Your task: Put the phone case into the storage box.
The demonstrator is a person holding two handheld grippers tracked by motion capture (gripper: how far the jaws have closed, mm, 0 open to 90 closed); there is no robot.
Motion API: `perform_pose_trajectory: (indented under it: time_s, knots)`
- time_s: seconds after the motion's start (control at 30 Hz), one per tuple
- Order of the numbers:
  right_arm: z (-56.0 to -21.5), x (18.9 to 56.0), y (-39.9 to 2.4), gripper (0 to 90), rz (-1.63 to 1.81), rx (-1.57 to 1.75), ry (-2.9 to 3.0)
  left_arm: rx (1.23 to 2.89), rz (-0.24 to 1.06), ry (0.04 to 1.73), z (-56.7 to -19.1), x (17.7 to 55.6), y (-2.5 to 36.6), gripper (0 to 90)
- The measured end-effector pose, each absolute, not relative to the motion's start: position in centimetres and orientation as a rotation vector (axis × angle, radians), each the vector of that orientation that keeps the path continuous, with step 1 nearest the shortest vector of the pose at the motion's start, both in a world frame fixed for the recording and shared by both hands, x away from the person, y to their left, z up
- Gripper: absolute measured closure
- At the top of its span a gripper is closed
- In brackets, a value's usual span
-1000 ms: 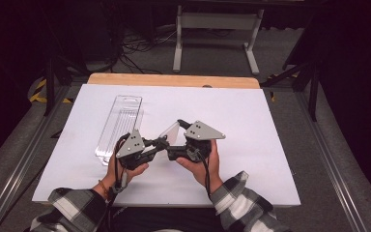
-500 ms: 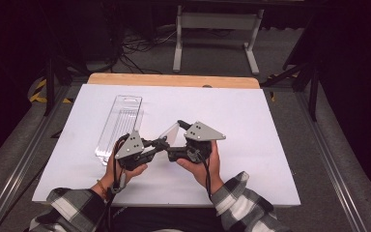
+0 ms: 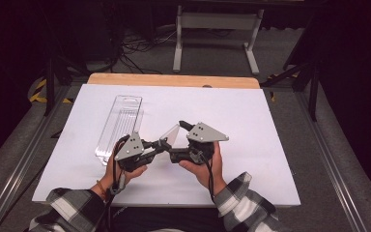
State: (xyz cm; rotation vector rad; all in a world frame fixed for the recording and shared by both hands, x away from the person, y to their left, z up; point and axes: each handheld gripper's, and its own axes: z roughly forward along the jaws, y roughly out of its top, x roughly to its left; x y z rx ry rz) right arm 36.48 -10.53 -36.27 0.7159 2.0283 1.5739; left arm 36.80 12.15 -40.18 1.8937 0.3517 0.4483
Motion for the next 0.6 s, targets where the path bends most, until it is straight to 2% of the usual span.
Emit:
perform_pose_trajectory:
  time_s: [0.6]
  knots:
    - [-35.8,36.1,-12.8,13.9,1.544,0.688,1.982,1.890,0.449,0.328,-40.0,36.6,12.4,81.5]
